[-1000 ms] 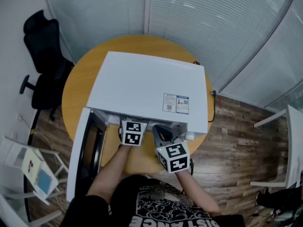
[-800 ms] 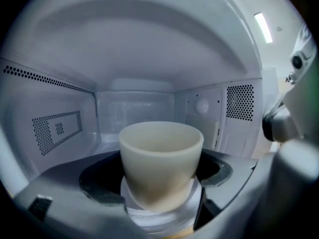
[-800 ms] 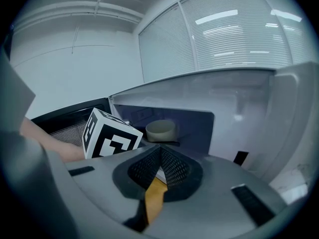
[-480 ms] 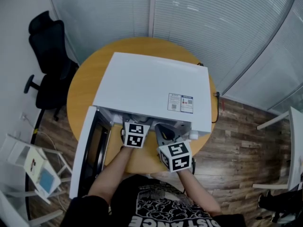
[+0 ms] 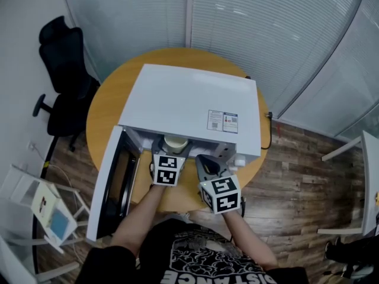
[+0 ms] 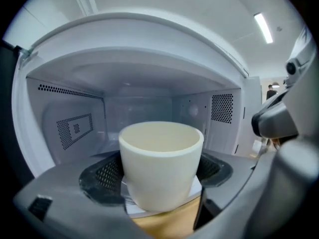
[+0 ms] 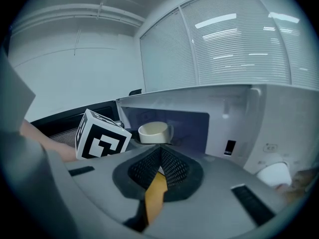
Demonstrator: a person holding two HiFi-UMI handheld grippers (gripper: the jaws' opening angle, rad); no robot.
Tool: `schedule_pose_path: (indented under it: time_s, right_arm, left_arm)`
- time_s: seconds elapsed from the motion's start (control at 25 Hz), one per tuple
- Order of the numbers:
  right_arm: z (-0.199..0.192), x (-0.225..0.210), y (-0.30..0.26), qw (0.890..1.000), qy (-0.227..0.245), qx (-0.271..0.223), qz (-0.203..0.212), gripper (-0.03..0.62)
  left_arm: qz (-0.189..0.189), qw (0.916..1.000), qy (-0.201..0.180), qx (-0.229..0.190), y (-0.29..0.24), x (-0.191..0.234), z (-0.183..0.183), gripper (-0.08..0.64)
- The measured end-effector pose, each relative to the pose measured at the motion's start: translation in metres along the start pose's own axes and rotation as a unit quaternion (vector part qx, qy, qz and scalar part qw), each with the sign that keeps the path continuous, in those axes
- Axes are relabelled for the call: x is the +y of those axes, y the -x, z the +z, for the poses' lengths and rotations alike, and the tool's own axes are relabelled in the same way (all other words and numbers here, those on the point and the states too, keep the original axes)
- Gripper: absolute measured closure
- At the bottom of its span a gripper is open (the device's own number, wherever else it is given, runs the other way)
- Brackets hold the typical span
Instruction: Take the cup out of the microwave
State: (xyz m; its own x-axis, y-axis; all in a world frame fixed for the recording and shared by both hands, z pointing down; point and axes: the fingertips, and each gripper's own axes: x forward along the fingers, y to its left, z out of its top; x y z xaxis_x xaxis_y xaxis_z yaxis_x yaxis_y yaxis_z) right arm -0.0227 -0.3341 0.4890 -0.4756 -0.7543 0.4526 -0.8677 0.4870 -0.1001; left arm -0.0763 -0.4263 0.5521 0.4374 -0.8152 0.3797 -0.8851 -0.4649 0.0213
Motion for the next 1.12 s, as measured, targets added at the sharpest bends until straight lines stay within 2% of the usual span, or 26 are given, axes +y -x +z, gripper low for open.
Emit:
schedule_pose_path:
  time_s: [0.64, 1.12]
  right_arm:
    - [-0.011, 0.017, 0.050, 1.000, 0.001, -0.011, 0.010, 0.577]
    - [-0.020, 0.019, 0.095, 1.000, 0.004, -0.021, 0.017, 0.577]
  left_arm:
    - [0.015, 0.9998, 0.013, 0.002, 0.062, -0.031, -0.008, 0.129]
    - [0.021, 0.9996, 0.015, -0.015, 0.116, -0.075, 0.006, 0.128]
